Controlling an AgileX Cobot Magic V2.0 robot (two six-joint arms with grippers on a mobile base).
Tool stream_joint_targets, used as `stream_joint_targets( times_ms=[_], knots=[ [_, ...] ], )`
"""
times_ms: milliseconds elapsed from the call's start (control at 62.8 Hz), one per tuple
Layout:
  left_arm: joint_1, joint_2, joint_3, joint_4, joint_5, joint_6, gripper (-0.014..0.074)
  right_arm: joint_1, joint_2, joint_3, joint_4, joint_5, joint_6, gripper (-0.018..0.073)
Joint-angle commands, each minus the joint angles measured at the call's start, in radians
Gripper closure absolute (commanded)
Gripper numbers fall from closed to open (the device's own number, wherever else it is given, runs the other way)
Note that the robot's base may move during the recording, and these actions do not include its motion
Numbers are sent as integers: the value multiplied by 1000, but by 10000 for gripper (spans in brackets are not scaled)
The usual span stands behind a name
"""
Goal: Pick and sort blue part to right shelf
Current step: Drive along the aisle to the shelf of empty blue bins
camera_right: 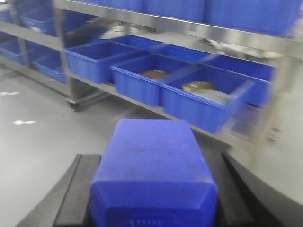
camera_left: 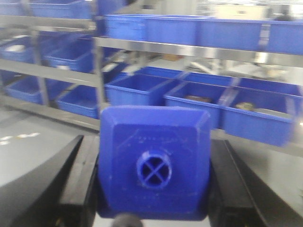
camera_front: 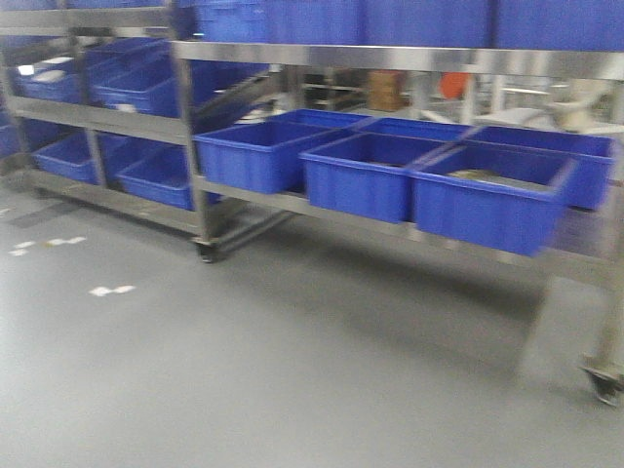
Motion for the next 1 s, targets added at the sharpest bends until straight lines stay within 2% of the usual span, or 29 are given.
stream_joint_targets(
  times_ms=[0, 988],
  knots=[
    [2, 10, -32, 5, -91, -1, 190, -3, 6, -30, -11, -90, -2, 180],
    [2, 10, -32, 5, -91, -1, 190, -3, 6, -30, -11, -90, -2, 180]
  ],
)
